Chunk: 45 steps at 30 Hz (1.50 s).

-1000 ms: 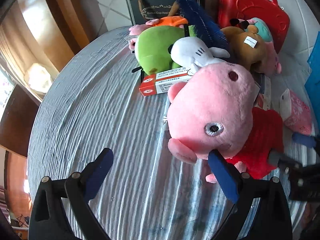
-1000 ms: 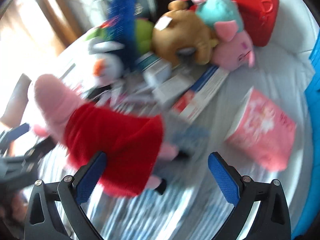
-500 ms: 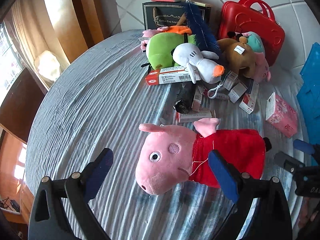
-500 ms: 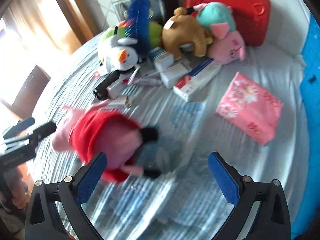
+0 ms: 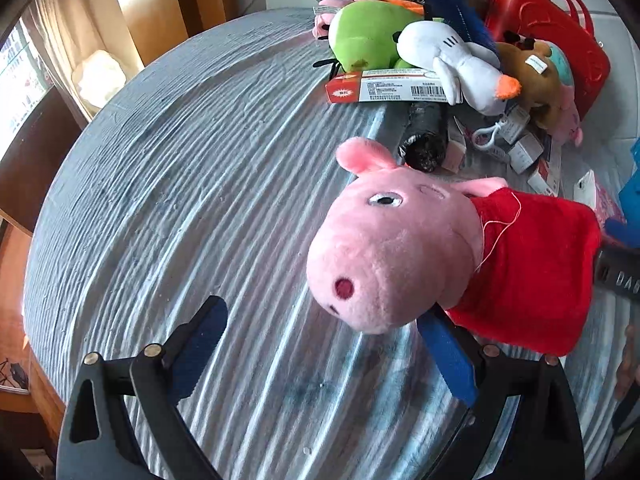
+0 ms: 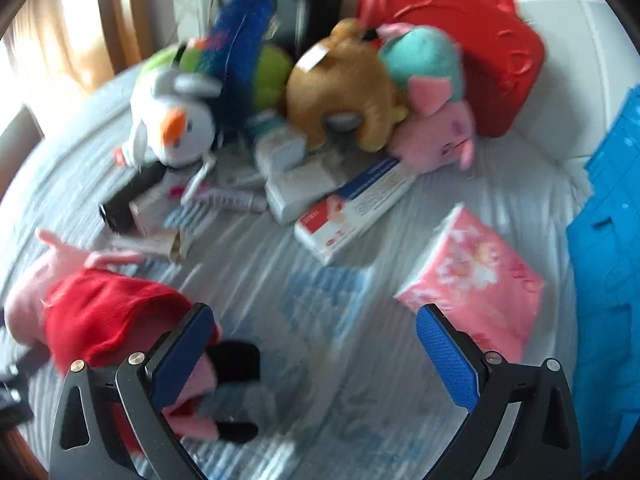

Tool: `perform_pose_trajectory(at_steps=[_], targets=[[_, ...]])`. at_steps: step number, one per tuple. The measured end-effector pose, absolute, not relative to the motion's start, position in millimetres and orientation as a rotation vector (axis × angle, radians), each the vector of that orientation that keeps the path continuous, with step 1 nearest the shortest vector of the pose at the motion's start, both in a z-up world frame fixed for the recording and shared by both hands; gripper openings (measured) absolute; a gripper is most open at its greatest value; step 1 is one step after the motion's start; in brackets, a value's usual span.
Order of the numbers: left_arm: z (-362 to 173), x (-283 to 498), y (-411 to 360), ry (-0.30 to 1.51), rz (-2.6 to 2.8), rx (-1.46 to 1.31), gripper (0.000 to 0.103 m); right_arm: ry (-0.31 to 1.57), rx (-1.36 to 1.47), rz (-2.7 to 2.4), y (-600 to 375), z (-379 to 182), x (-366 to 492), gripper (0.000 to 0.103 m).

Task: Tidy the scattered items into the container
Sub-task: 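Grasp the pink pig plush in red dress with the left gripper, then grasp the white duck plush with the right gripper while the left holds the pig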

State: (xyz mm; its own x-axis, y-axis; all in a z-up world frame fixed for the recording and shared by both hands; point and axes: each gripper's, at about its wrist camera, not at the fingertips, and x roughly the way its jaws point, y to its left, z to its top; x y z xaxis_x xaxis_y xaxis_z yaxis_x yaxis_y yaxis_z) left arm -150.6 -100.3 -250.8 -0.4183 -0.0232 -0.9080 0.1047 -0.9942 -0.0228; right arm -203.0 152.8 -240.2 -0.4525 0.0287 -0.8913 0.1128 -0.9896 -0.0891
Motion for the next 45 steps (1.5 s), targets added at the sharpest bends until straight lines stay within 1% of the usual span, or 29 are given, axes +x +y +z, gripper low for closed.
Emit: perform_pose_trajectory(at_steps=[2, 4, 8, 11, 13, 15, 17, 22, 23, 24, 25, 26, 27, 28, 30, 34, 38, 41, 45], targets=[[-249.1, -162.5, -106.7, 0.058, -2.573, 1.608, 0.097, 0.230, 1.649, -2.543, 138.9, -250.9, -197.5, 0.098], [-245.9, -179.1, -119.9, 0.005, -2.568, 1.557, 0.097, 0.208, 1.627, -2.487, 124.4, -250.9, -183.5, 0.098], [-234.5, -207.2, -144.3, 0.021, -2.570, 1.548, 0.097, 0.095, 1.612, -2.301, 81.5, -257.0, -155.5, 0.098], [-210.7, -209.2, -149.4, 0.110, -2.632, 1.531, 0.097, 0.035, 1.566, -2.205, 49.8, -255.6, -138.1, 0.098], [-196.0, -205.7, -141.9, 0.148, -2.675, 1.545, 0.097, 0.006, 1.561, -2.213, 48.5, -249.8, -133.7, 0.098], [-189.7, -200.9, -124.0, 0.140, -2.687, 1.622, 0.097, -0.010, 1.585, -2.254, 64.1, -243.0, -134.1, 0.098], [-196.9, -198.4, -106.1, 0.118, -2.666, 1.737, 0.097, -0.008, 1.606, -2.310, 85.9, -234.0, -136.4, 0.098], [-230.5, -213.1, -81.8, 0.148, -2.525, 1.941, 0.097, 0.002, 1.597, -2.483, 143.1, -202.8, -153.6, 0.098], [-236.6, -215.6, -79.3, 0.156, -2.500, 1.964, 0.097, 0.000, 1.585, -2.508, 150.6, -198.9, -158.6, 0.097], [-246.2, -221.2, -77.6, 0.165, -2.465, 1.985, 0.097, -0.004, 1.577, -2.525, 156.1, -196.4, -164.4, 0.089], [-251.7, -224.6, -76.1, 0.174, -2.452, 1.988, 0.097, -0.007, 1.574, -2.527, 155.7, -196.7, -170.3, 0.085], [-259.5, -229.3, -76.1, 0.186, -2.442, 1.989, 0.093, -0.004, 1.572, -2.525, 154.6, -198.2, -176.3, 0.080], [-262.8, -231.5, -77.0, 0.214, -2.443, 1.984, 0.069, 0.006, 1.570, -2.516, 154.9, -200.4, -183.3, 0.080], [-263.7, -232.6, -79.6, 0.233, -2.444, 1.982, 0.069, 0.018, 1.570, -2.502, 152.1, -203.0, -190.2, 0.080], [-255.8, -231.4, -88.7, 0.278, -2.492, 1.931, 0.067, 0.023, 1.559, -2.471, 143.4, -209.4, -204.4, 0.078], [-224.9, -228.9, -105.2, 0.147, -2.563, 1.725, 0.065, 0.016, 1.514, -2.437, 124.2, -207.2, -226.2, 0.078], [-193.2, -232.2, -122.5, 0.122, -2.643, 1.533, 0.065, -0.034, 1.404, -2.458, 108.9, -192.7, -251.5, 0.076], [-182.3, -241.7, -126.6, 0.094, -2.687, 1.425, 0.065, 0.009, 1.336, -2.489, 94.5, -178.8, -269.4, 0.076], [-183.8, -258.8, -127.8, 0.112, -2.734, 1.413, 0.065, 0.116, 1.345, -2.523, 76.4, -180.9, -295.4, 0.076]])
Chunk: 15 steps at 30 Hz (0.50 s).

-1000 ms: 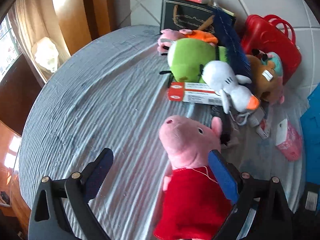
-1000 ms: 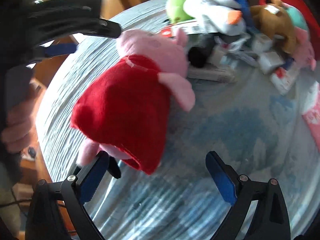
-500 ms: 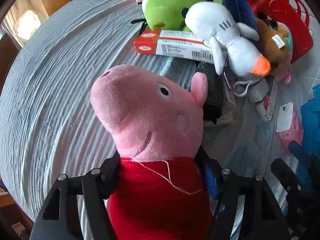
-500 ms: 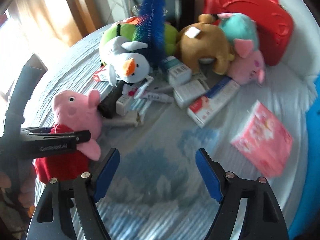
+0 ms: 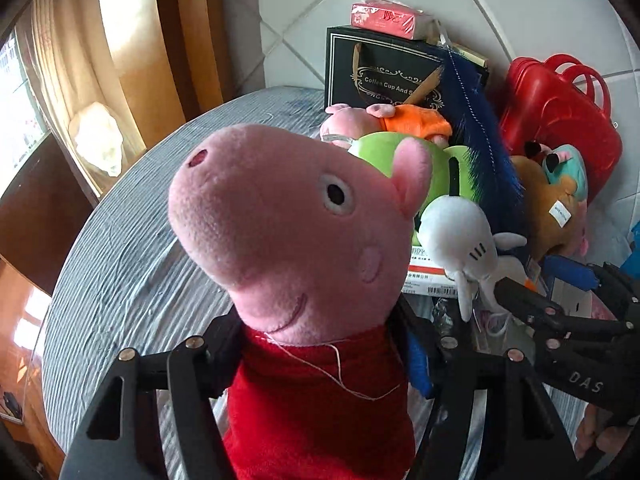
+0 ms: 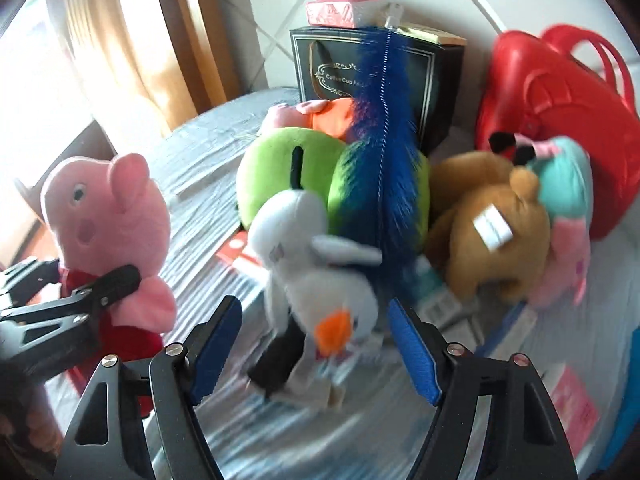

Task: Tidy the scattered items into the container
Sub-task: 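Grasp the white duck plush with the right gripper while the left holds the pig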

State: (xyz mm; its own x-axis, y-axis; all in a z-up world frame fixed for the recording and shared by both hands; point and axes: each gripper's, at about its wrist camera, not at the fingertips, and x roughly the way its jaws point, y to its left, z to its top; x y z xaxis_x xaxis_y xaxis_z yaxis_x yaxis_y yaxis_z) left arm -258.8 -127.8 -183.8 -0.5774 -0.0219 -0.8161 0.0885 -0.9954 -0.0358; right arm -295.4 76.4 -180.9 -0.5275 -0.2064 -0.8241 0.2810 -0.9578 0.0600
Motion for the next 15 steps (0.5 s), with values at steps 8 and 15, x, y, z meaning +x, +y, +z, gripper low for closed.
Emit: perform_pose_trajectory(at_steps=[8, 15], targets=[[-199.8, -296.2, -124.4, 0.113, -2.751, 1.416, 0.065, 0.305, 1.421, -2.508, 51.5, -214.7, -322.0, 0.065], [-195.6, -291.2, -117.8, 0.118, -2.771, 1.405, 0.065, 0.231, 1.340, -2.545, 62.4, -197.5, -303.1, 0.050]])
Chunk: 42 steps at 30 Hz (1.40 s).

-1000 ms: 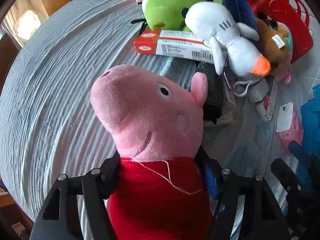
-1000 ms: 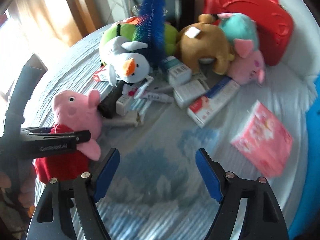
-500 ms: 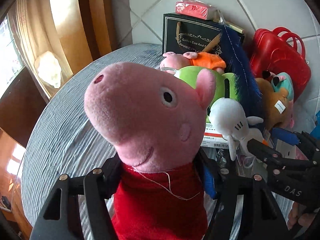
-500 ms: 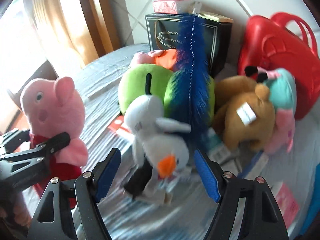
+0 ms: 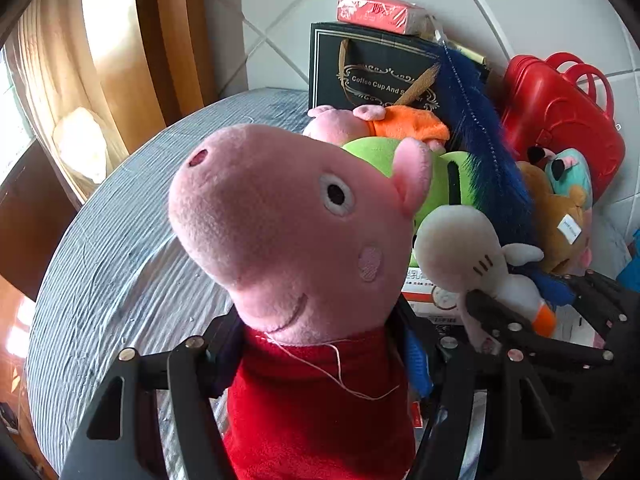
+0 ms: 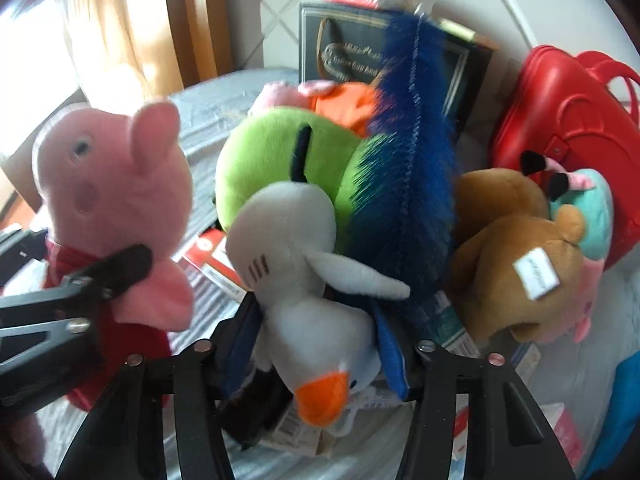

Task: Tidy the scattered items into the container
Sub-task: 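Grasp the white duck plush with the right gripper while the left holds the pig, then carry the pig and duck plushes over the blue crate with both grippers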

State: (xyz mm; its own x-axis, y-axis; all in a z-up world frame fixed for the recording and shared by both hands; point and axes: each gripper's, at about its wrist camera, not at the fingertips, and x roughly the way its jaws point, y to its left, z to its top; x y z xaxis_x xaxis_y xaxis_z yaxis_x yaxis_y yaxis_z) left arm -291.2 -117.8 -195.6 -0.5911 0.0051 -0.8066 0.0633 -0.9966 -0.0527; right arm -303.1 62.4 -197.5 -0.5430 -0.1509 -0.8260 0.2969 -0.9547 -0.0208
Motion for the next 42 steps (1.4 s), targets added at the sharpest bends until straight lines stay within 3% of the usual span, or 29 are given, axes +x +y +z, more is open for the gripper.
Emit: perform_pose_trajectory(at_steps=[21, 42], targets=[[-56.3, -166.0, -37.1, -0.004, -3.036, 1.041, 0.065, 0.100, 0.866, -2.817, 129.3, -35.2, -165.3, 0.048], [-1.4, -59.3, 90.7, -0.074, -3.245, 0.907, 0.065, 0.047, 0.651, -3.046, 247.1, 43.2, -1.5, 0.048]])
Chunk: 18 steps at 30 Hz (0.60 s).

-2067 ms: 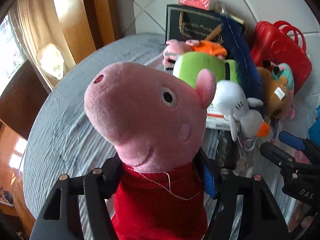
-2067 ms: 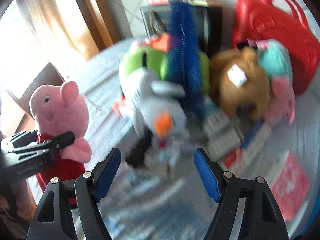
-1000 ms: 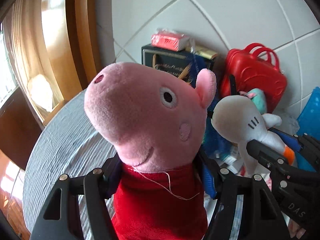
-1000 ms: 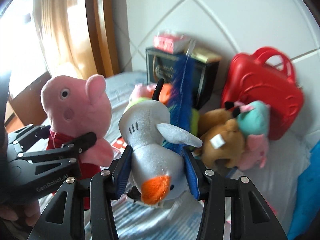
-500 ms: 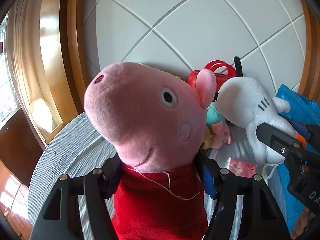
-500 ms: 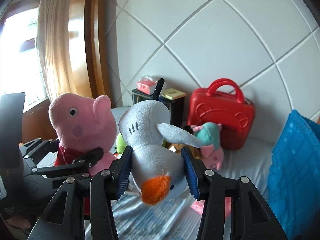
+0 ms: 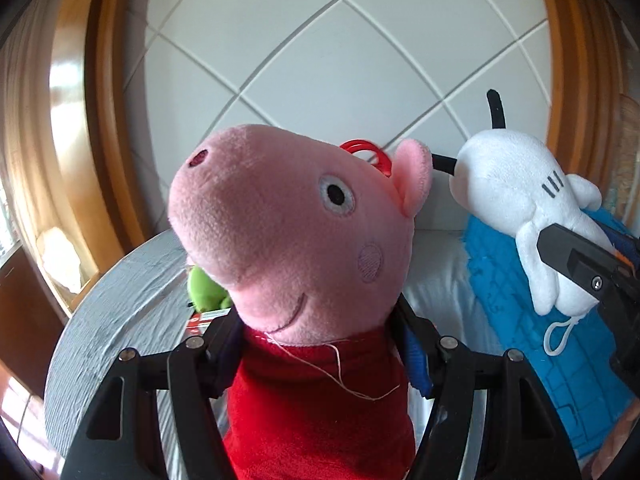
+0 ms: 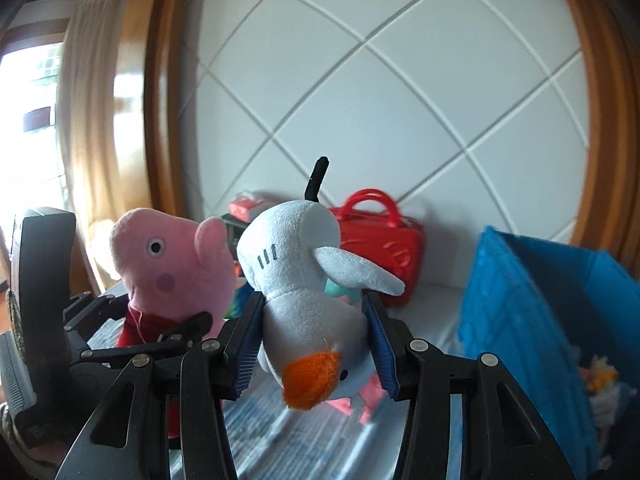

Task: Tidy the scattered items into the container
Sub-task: 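Carry the pig and duck plushes over the blue crate with both grippers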

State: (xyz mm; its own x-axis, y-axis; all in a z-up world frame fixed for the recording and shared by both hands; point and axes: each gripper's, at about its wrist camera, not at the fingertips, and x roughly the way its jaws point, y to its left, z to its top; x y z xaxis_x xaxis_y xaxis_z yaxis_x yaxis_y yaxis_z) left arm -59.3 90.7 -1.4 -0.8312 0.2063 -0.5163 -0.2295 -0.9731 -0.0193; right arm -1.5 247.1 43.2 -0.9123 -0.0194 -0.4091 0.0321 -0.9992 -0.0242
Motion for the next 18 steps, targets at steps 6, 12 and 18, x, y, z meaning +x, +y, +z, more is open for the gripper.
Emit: perform_pose_trajectory(at_steps=[6, 12, 18], targets=[[9.6, -42.7, 119.2, 0.081, 2.671, -0.716, 0.065, 0.050, 0.672, -3.194, 264.1, 57.3, 37.5, 0.048], [17.5, -16.3, 158.7, 0.100, 2.592, -0.659, 0.065, 0.035, 0.676, -3.316, 297.7, 69.8, 77.2, 0.048], [38.6, 9.6, 208.0, 0.123, 2.560, -0.550, 0.065, -0.002, 0.628, -3.394, 352.8, 84.1, 122.8, 0.048]])
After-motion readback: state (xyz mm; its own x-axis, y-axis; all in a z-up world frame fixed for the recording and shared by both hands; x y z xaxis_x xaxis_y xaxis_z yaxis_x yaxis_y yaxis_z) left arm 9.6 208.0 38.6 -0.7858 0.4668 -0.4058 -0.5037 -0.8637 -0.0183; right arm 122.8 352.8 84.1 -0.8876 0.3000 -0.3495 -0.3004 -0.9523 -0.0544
